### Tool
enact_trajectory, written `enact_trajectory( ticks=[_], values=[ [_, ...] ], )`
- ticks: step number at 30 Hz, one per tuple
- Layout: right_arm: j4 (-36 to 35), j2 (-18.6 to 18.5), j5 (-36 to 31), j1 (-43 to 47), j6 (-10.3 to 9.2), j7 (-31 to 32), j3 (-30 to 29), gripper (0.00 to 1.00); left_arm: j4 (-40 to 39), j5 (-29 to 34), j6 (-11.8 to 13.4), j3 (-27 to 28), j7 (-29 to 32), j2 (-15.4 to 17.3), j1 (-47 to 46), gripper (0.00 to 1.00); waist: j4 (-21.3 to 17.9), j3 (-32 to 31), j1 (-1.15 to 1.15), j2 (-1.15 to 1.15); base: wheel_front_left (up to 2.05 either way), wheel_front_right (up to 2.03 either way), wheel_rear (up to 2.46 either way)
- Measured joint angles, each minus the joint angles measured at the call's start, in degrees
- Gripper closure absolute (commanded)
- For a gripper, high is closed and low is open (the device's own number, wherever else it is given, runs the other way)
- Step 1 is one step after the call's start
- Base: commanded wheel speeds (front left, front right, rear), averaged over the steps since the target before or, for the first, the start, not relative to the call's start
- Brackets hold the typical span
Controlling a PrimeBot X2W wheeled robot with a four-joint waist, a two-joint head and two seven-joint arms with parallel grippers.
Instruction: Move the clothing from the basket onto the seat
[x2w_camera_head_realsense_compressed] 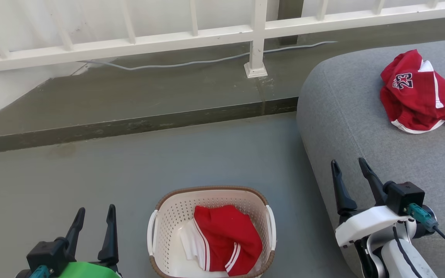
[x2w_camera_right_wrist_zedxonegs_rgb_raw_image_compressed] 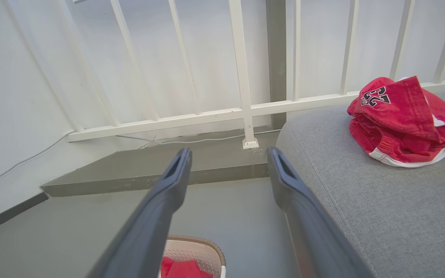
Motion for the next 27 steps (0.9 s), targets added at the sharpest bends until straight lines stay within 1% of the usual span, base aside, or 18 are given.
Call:
enact_trajectory(
  ticks=[19,21,27],
  values=[
    [-1.4,0.0,-0.1,1.2,-0.01,0.0,-0.4,0.0,-1.6,0.9,-0.2,1.3,0.0,-1.1,2.0,0.0,-0.1,0.3,0.0,0.0,0.0,0.0,0.0],
    [-1.6,0.0,-0.2,1.2,-0.4,0.0,-0.5,0.0,-1.7,1.0,-0.2,1.4,0.0,-1.2,2.0,0.0,-0.1,0.4,0.0,0.0,0.0,0.0,0.0],
    [-2.6,0.0,-0.2,1.2,-0.38,0.0,-0.7,0.0,-2.6,1.2,-0.2,1.7,0.0,-1.2,2.2,0.0,-0.2,1.4,0.0,0.0,0.0,0.0,0.0]
  ],
)
